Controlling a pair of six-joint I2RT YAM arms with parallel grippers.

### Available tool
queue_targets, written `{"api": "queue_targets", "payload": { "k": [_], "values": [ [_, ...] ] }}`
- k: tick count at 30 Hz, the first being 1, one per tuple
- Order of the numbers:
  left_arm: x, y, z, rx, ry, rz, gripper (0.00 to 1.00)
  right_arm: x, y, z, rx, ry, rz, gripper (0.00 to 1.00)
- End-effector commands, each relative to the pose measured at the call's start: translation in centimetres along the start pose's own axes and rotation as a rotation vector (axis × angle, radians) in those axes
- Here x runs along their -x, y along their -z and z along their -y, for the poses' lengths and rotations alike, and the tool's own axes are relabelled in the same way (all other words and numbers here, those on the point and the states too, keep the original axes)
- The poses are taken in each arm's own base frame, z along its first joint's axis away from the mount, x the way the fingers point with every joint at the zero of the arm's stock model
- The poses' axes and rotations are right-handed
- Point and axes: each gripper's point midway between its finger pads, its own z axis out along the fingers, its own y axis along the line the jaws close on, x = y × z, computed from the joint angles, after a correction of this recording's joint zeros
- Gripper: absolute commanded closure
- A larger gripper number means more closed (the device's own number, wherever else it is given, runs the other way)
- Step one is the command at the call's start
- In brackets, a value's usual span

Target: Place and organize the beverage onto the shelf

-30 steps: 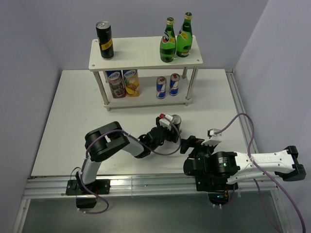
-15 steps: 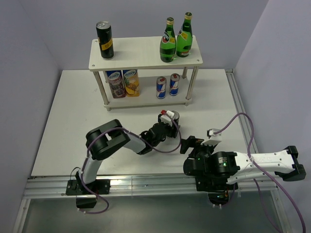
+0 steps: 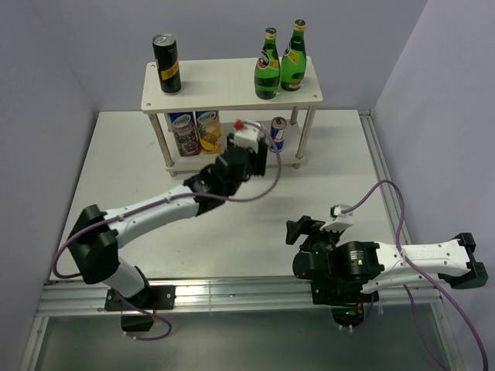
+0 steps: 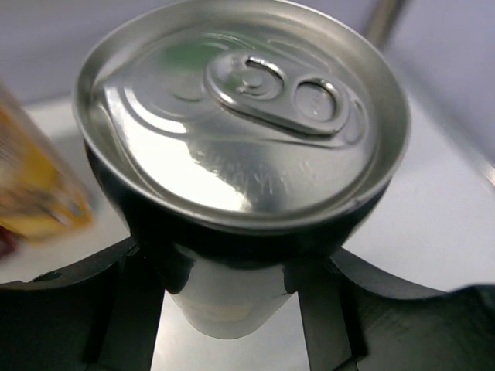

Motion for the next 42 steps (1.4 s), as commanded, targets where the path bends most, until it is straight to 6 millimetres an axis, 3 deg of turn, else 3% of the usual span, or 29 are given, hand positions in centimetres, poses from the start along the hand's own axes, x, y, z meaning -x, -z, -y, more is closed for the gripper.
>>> {"api": "queue_targets", "payload": {
  "k": [1, 2, 3, 6, 11, 16, 26, 33, 42],
  "values": [
    [13.2, 2.9, -4.2, 0.083, 0.062, 0.205, 1.00, 0.8, -0.1, -0.1, 0.011, -0.031, 0.047, 0.04],
    [13.9, 2.9, -5.6, 0.112, 0.047, 0.199, 1.00, 0.8, -0.1, -0.1, 0.013, -0.036, 0.047, 0.04],
    [16.3, 3.4, -6.1, 0.116, 0.055, 0.227, 1.00, 0.8, -0.1, -0.1, 0.014, -0.035, 0.046, 0.04],
    [20.1, 4.2, -8.1, 0.142, 0.053, 0.276, 1.00, 0.8, -0.1, -0.1, 0.016, -0.040, 0.045, 0.04],
    [23.0, 3.7, -11.3, 0.190, 0.061, 0.320, 1.00, 0.9, -0.1, 0.0, 0.012, -0.046, 0.047, 0.04],
    [23.1, 1.5, -14.0, 0.260, 0.043, 0.332, 1.00, 0.9, 0.0, 0.0, 0.016, -0.056, 0.045, 0.04],
    [21.1, -2.6, -18.0, 0.381, 0.031, 0.297, 1.00, 0.9, 0.0, 0.0, 0.017, -0.052, 0.046, 0.04],
    [21.8, -3.6, -19.1, 0.437, 0.012, 0.325, 1.00, 0.8, 0.0, 0.0, 0.011, -0.045, 0.047, 0.04],
    [22.4, -3.2, -21.8, 0.518, 0.021, 0.343, 1.00, 0.8, 0.0, 0.1, 0.011, -0.047, 0.047, 0.04]
  ]
}}
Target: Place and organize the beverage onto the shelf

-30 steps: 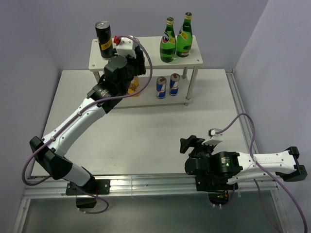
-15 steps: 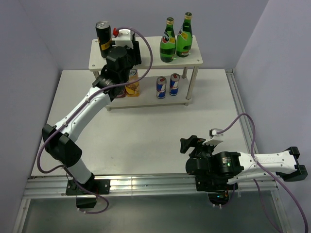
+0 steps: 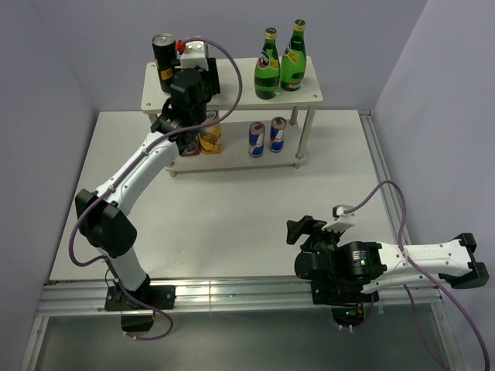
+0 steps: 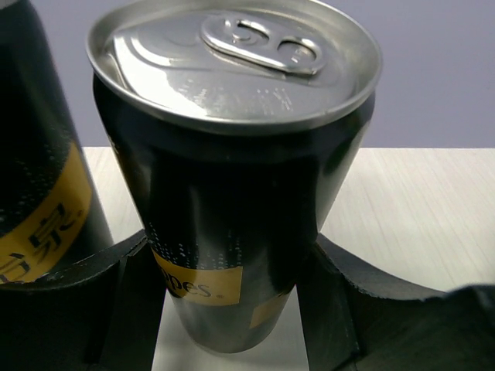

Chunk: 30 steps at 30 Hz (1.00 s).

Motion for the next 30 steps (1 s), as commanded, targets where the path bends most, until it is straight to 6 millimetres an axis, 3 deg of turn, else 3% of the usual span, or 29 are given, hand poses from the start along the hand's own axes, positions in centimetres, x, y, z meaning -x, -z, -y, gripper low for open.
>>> {"api": "queue_targets", "payload": {
  "k": [1, 6, 8, 9, 12, 15, 17, 18, 30],
  "values": [
    [1.7, -0.5, -2.5, 0.090, -0.005, 0.039, 1.00, 0.6, -0.2, 0.1, 0.000, -0.015, 0.048, 0.04],
    [1.6, -0.6, -2.9, 0.082, -0.015, 0.048, 0.91, 0.6, -0.2, 0.1, 0.000, -0.012, 0.047, 0.04],
    [1.4, -0.6, -2.7, 0.067, -0.019, 0.052, 0.74, 0.5, -0.2, 0.1, -0.001, -0.010, 0.046, 0.04],
    [1.4, -0.6, -2.7, 0.061, -0.022, 0.052, 0.59, 0.6, -0.2, 0.1, 0.000, -0.012, 0.048, 0.04],
    [0.9, -0.6, -2.4, 0.043, -0.026, 0.041, 0.36, 0.6, -0.2, 0.1, 0.001, -0.011, 0.047, 0.04],
    [0.7, -0.4, -1.8, 0.009, -0.025, 0.030, 0.17, 0.6, -0.2, 0.1, 0.000, -0.008, 0.049, 0.04],
    [0.7, -0.3, -1.4, -0.018, -0.021, 0.023, 0.12, 0.7, -0.2, 0.1, -0.001, -0.009, 0.050, 0.04],
    [0.8, -0.2, -1.4, -0.020, -0.020, 0.020, 0.02, 0.6, -0.2, 0.1, 0.000, -0.010, 0.047, 0.04],
    [1.1, 1.9, -1.0, -0.052, 0.003, 0.007, 0.01, 0.6, -0.2, 0.2, -0.003, -0.011, 0.049, 0.04]
  ]
}}
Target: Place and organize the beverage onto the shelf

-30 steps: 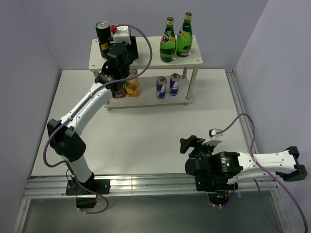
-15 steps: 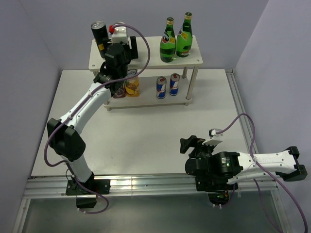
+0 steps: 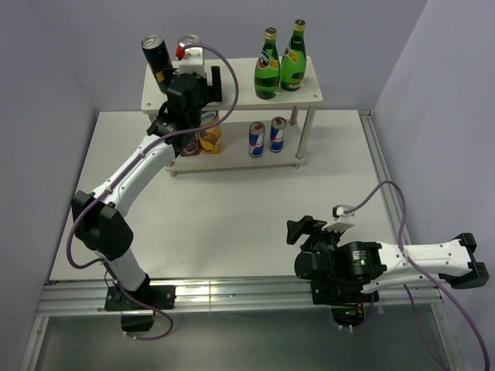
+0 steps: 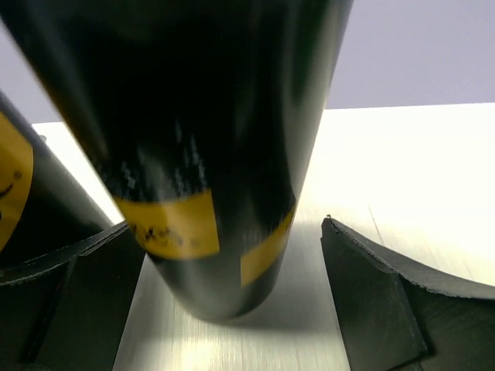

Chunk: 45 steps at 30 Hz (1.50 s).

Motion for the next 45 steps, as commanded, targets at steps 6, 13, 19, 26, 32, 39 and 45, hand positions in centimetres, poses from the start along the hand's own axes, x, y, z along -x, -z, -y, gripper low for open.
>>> {"api": "queue_targets", "payload": {
  "k": [6, 13, 19, 26, 32, 39, 45],
  "values": [
    [2.6, 3.6, 1.0, -0.059, 0.055, 0.036, 0.01, 0.7, -0.2, 0.2, -0.002, -0.014, 0.052, 0.04],
    [1.7, 6.9, 1.4, -0.067, 0.065, 0.014, 0.01, 0.8, -0.1, 0.1, 0.002, -0.019, 0.055, 0.05],
    [-1.0, 12.7, 0.5, -0.033, 0.130, -0.066, 0.01, 0.7, 0.0, 0.0, -0.002, -0.001, 0.048, 0.05],
    [-5.3, 22.5, -2.7, -0.028, 0.194, -0.179, 0.01, 4.9, 2.3, -4.3, 0.087, 0.015, -0.011, 0.06],
    [-2.2, 26.6, -7.5, 0.023, 0.233, -0.177, 0.01, 12.7, 4.4, -9.5, 0.193, 0.098, 0.105, 0.06],
    [-0.6, 28.7, -9.4, -0.008, 0.253, -0.172, 0.01, 18.3, 5.7, -12.2, 0.186, 0.141, 0.194, 0.05],
    [-0.2, 29.8, -8.0, -0.125, 0.288, -0.189, 0.01, 19.0, 6.0, -12.9, 0.201, 0.129, 0.189, 0.04]
  ]
}}
